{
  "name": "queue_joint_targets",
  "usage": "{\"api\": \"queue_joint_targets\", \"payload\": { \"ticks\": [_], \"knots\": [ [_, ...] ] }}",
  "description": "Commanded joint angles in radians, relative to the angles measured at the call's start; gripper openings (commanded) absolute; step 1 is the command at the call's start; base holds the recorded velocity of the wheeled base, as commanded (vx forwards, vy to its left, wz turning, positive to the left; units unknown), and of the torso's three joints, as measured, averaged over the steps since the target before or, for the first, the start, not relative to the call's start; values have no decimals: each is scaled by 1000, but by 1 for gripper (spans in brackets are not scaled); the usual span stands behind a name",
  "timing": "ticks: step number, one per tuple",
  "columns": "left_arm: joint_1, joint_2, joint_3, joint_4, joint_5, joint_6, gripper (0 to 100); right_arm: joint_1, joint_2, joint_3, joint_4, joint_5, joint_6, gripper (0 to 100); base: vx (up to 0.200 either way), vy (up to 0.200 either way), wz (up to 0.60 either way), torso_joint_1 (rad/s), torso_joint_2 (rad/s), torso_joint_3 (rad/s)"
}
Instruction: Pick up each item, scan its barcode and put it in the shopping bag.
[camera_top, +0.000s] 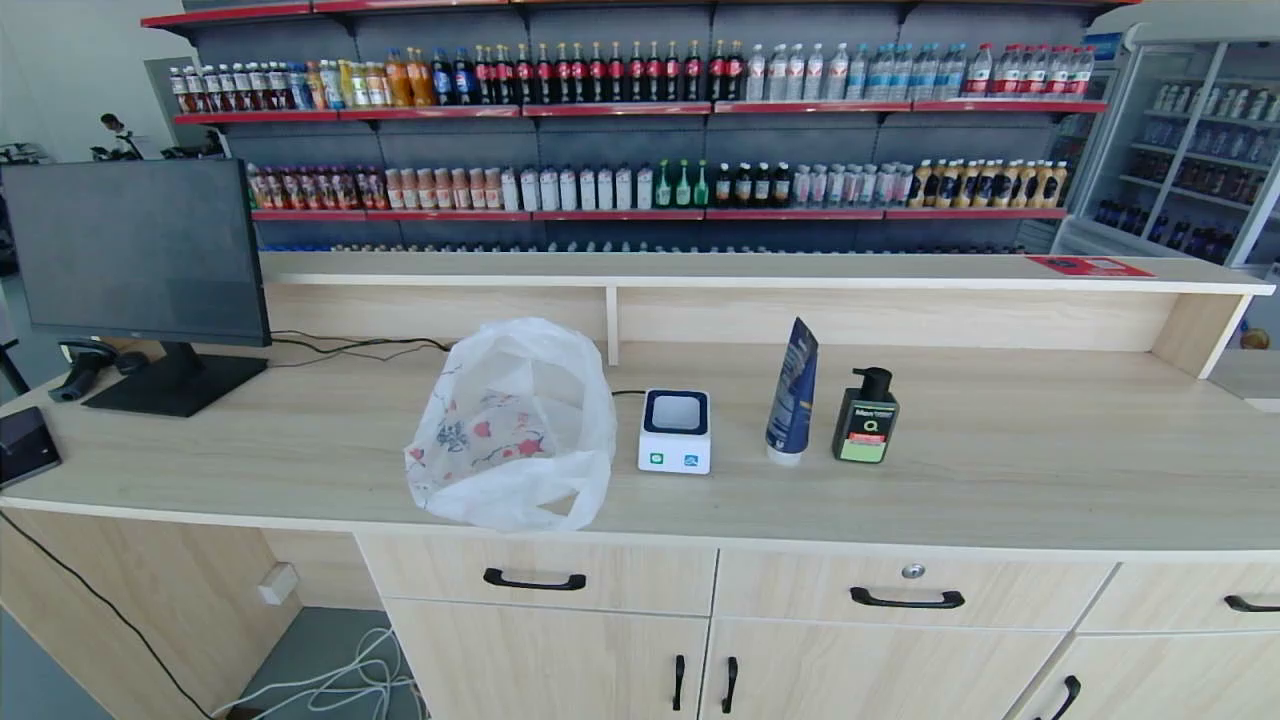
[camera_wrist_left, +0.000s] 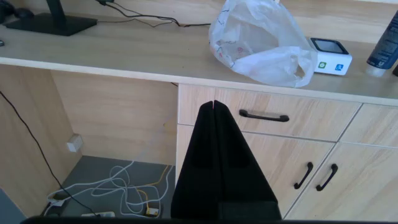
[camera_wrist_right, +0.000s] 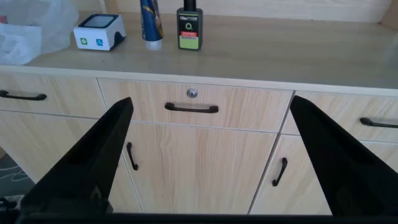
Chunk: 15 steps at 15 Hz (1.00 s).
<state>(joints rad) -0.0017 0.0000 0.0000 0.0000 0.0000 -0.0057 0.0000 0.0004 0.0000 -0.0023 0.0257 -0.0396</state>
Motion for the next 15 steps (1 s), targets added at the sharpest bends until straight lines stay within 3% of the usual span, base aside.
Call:
{"api": "queue_joint_targets", "payload": {
  "ticks": [1,5,10,12,15],
  "knots": [
    [0,0,0,0,0,-2,0,3,7,0,-1,0,0,100,0,0,0,0,0,0],
    [0,0,0,0,0,0,0,3,0,0,-13,3,-40,100,0,0,0,0,0,0],
    [0,0,0,0,0,0,0,5,323,-331,-21,22,-49,100,0,0,0,0,0,0],
    [0,0,0,0,0,0,0,5,544,-482,-117,22,-89,100,0,0,0,0,0,0],
    [0,0,0,0,0,0,0,8,932,-515,-515,23,-103,100,0,0,0,0,0,0]
  ]
}}
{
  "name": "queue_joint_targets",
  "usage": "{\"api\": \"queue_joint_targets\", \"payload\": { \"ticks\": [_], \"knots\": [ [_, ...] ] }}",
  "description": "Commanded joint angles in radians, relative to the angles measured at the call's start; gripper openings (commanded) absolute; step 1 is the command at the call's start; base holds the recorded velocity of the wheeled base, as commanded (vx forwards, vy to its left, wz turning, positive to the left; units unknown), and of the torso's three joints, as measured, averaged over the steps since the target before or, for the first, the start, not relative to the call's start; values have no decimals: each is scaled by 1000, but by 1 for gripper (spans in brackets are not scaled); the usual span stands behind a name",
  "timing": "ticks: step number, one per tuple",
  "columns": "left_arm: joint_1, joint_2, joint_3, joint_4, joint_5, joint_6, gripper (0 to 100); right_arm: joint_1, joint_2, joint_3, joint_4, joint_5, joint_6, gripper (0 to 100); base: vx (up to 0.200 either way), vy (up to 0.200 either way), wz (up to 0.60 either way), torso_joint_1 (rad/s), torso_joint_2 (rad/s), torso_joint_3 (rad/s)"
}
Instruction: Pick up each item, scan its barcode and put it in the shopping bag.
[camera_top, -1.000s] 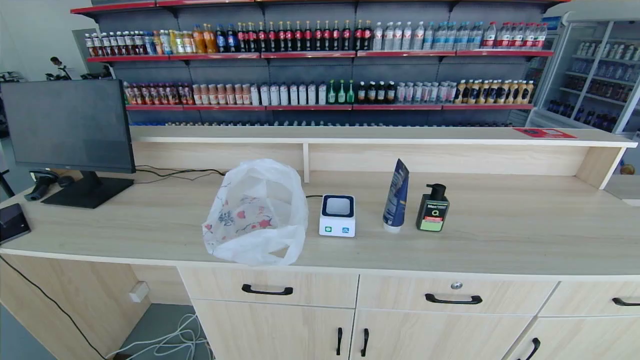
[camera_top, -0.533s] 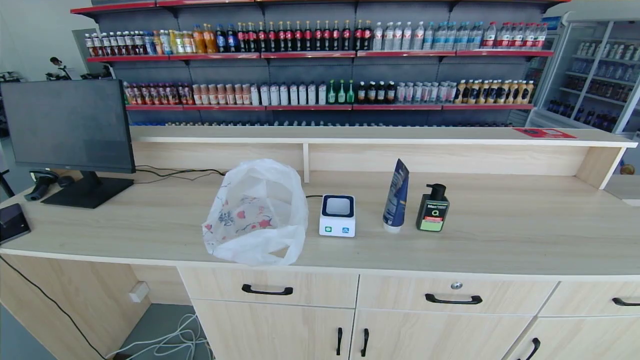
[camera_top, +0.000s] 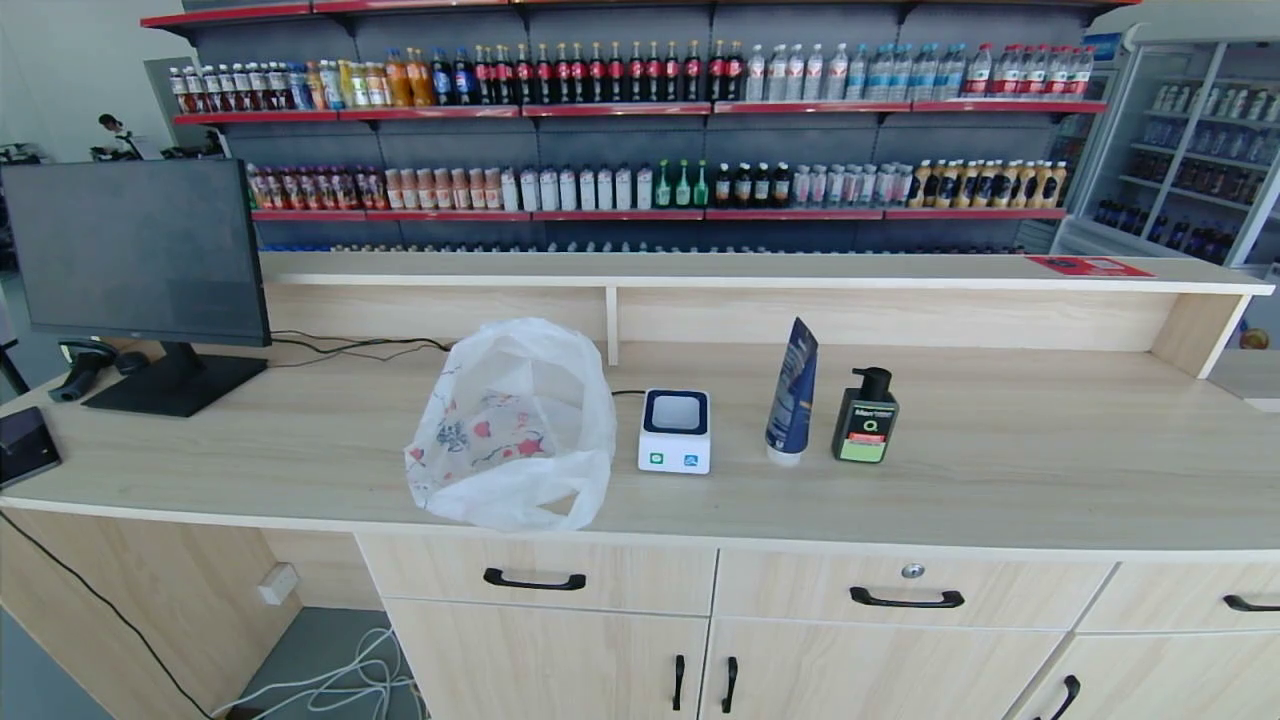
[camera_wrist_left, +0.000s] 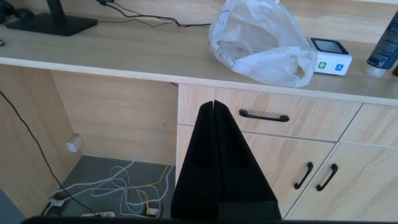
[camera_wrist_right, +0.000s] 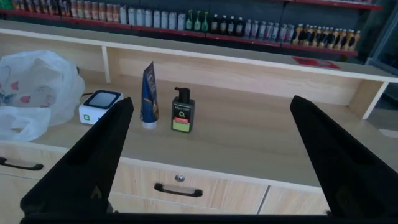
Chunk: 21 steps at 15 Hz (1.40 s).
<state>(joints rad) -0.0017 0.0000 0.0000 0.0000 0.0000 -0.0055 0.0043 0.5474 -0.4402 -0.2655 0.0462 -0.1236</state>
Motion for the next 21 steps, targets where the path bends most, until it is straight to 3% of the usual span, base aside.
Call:
{"api": "queue_joint_targets", "payload": {
  "ticks": [1,4,6,11,13,21],
  "knots": [
    [0,0,0,0,0,-1,0,29,496,-84,-376,15,-19,100,0,0,0,0,0,0],
    [0,0,0,0,0,-1,0,138,700,-83,-632,17,16,100,0,0,0,0,0,0],
    [0,0,0,0,0,-1,0,246,819,-94,-790,17,125,100,0,0,0,0,0,0],
    [0,0,0,0,0,-1,0,244,1003,-86,-1035,15,130,100,0,0,0,0,0,0],
    [0,0,0,0,0,-1,0,226,1046,-75,-1098,12,130,100,0,0,0,0,0,0],
    [0,0,0,0,0,-1,0,207,1234,-124,-1126,37,88,100,0,0,0,0,0,0]
  ]
}}
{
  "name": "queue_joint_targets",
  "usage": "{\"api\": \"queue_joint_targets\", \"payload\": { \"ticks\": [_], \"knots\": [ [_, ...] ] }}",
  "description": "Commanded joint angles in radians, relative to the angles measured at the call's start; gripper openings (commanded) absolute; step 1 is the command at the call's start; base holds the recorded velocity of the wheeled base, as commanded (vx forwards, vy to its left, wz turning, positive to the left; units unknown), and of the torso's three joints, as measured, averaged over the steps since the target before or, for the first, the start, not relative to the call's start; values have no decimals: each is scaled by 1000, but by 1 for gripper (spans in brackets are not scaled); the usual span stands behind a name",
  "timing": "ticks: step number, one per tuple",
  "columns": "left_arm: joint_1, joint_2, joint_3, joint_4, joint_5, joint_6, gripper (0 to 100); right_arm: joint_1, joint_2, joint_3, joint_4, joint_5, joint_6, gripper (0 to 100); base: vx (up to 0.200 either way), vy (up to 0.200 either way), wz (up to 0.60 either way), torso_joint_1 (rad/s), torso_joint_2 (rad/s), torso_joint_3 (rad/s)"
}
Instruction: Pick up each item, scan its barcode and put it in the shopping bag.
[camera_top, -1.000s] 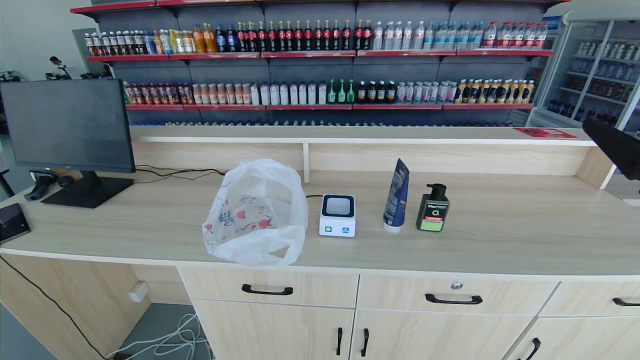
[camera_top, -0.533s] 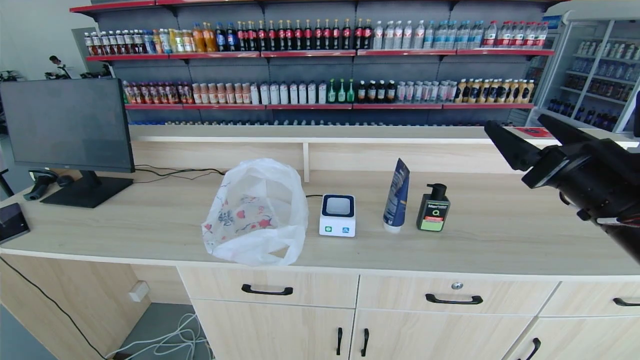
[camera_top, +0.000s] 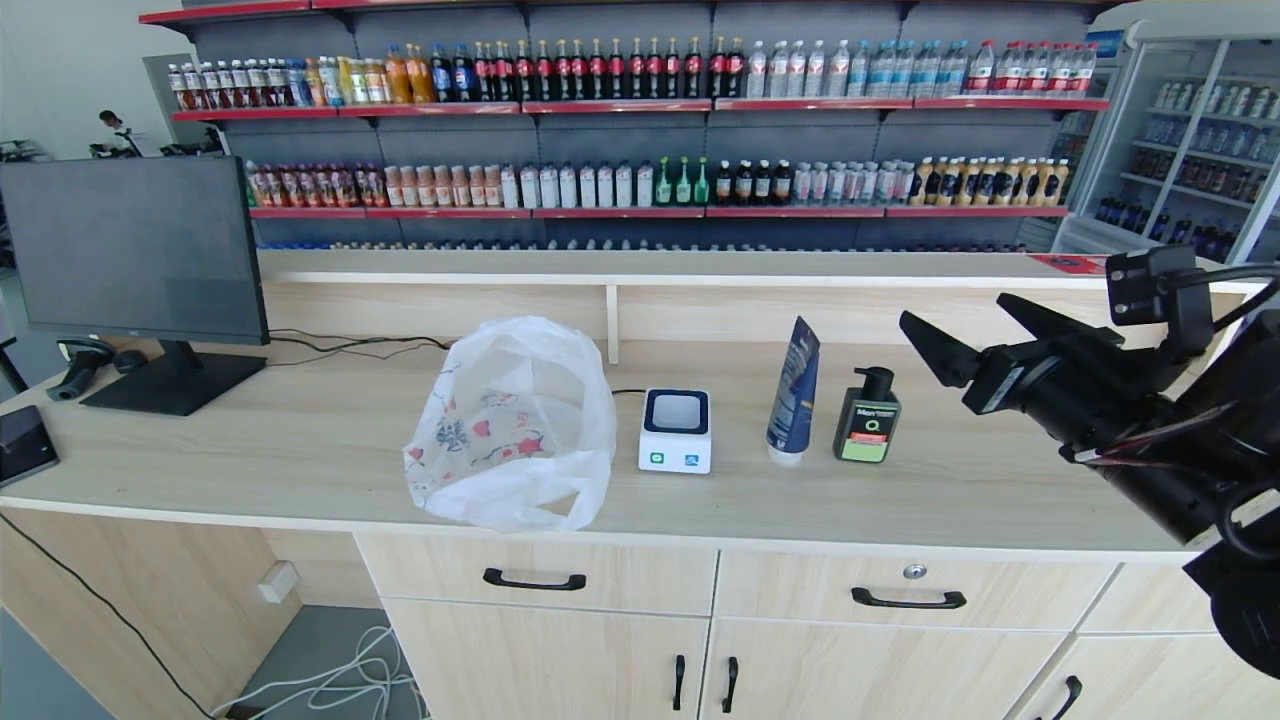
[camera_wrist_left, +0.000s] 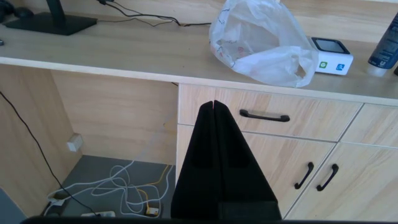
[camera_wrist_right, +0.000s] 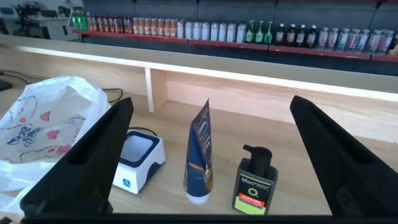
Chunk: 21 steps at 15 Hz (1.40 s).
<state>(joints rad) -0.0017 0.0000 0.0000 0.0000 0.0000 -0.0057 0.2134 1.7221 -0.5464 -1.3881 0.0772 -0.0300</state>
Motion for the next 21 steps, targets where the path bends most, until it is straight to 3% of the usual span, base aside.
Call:
{"api": "queue_joint_targets", "payload": {
  "ticks": [1,7,12,14,21],
  "knots": [
    [0,0,0,0,0,0,0,-6,82,-32,-3,13,-13,100,0,0,0,0,0,0],
    [0,0,0,0,0,0,0,-16,246,-132,-16,62,-57,100,0,0,0,0,0,0],
    [0,0,0,0,0,0,0,81,271,-81,-16,61,-47,100,0,0,0,0,0,0],
    [0,0,0,0,0,0,0,89,341,-135,-16,61,-16,100,0,0,0,0,0,0],
    [0,0,0,0,0,0,0,84,464,-161,-95,-34,22,100,0,0,0,0,0,0]
  ]
}}
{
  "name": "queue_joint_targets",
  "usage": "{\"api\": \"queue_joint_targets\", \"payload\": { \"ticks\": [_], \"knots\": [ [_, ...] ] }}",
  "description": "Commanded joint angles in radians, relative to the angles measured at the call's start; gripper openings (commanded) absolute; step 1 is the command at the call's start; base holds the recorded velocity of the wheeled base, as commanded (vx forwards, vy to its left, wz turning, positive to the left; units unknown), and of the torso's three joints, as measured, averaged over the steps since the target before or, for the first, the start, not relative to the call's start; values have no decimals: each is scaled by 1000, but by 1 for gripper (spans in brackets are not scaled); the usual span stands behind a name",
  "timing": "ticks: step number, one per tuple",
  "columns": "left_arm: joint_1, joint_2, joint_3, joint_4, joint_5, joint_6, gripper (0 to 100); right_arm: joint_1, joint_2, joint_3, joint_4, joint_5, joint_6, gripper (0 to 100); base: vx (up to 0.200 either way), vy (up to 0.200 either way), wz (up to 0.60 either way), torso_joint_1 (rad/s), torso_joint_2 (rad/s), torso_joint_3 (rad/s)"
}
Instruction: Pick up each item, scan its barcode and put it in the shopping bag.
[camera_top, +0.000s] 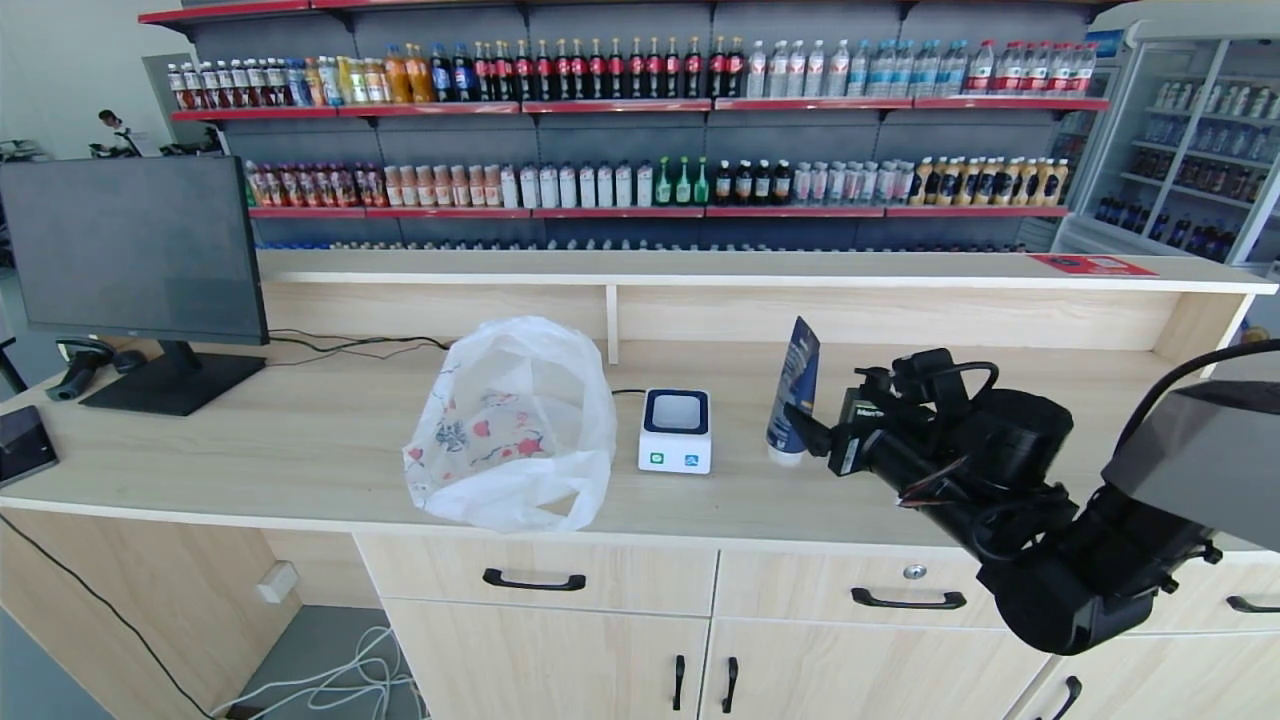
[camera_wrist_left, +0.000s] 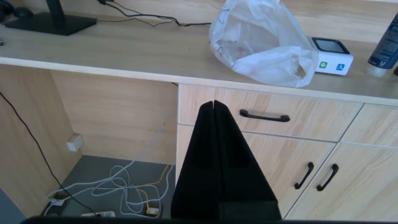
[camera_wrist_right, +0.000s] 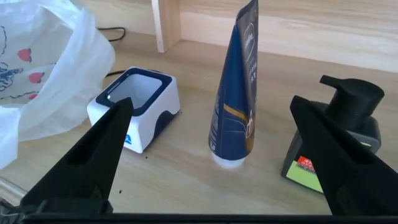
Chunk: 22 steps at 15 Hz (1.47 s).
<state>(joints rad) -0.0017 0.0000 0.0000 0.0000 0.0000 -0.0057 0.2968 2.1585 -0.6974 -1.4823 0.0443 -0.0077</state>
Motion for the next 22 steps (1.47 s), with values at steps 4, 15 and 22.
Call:
{"api": "queue_joint_targets", "payload": {
  "ticks": [4,15,22],
  "knots": [
    [0,0,0,0,0,0,0,58,98,-27,-88,-84,49,100,0,0,0,0,0,0],
    [0,0,0,0,0,0,0,88,239,-171,-88,-251,110,100,0,0,0,0,0,0],
    [0,0,0,0,0,0,0,62,317,-278,-88,-268,107,100,0,0,0,0,0,0]
  ]
}}
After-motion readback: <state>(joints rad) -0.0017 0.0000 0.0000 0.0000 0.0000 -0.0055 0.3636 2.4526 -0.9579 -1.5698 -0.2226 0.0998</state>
